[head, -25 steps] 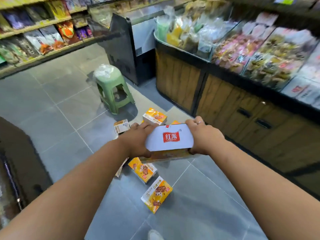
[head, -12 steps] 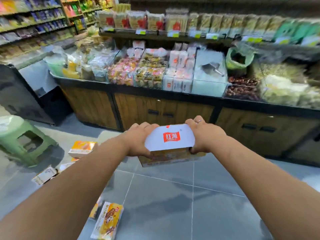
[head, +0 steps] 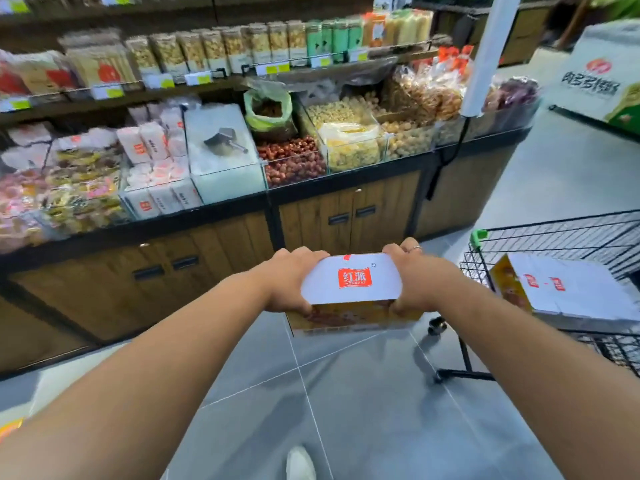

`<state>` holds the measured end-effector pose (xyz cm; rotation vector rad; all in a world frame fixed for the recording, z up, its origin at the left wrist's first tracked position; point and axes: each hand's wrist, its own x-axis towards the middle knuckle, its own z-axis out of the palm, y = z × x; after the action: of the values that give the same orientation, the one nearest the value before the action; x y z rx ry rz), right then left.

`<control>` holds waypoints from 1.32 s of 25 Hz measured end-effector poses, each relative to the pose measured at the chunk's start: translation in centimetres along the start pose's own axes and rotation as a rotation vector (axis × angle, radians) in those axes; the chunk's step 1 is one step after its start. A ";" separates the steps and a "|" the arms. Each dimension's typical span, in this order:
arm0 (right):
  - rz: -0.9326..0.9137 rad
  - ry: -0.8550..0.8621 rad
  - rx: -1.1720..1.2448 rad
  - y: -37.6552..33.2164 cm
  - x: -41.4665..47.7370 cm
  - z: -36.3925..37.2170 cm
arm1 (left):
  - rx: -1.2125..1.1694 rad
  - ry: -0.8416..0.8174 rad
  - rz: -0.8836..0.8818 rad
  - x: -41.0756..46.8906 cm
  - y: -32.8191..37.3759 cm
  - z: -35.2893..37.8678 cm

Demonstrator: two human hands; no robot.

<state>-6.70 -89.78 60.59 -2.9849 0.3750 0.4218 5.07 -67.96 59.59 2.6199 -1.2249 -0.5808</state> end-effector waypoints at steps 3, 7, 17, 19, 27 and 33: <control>0.137 -0.012 0.035 5.9 0.2 0.3 | 0.005 -0.072 0.134 6.9 3.5 0.1; 0.305 -0.010 0.115 11.7 0.8 0.1 | 0.057 -0.144 0.294 16.1 7.1 0.1; 0.718 0.051 0.208 24.4 1.9 0.6 | 0.315 -0.251 0.682 34.8 18.7 -0.7; 0.771 0.051 0.238 27.7 2.0 1.5 | 0.388 -0.251 0.743 37.8 21.8 0.1; 0.855 0.053 0.297 39.5 4.0 3.7 | 0.490 -0.281 0.818 49.1 30.6 3.8; 0.946 -0.006 0.408 43.7 7.4 6.0 | 0.607 -0.349 0.893 55.9 33.2 5.5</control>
<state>-12.59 -132.74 49.82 -2.2328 1.6381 0.3481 12.20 -132.23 50.67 1.9840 -2.7855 -0.5336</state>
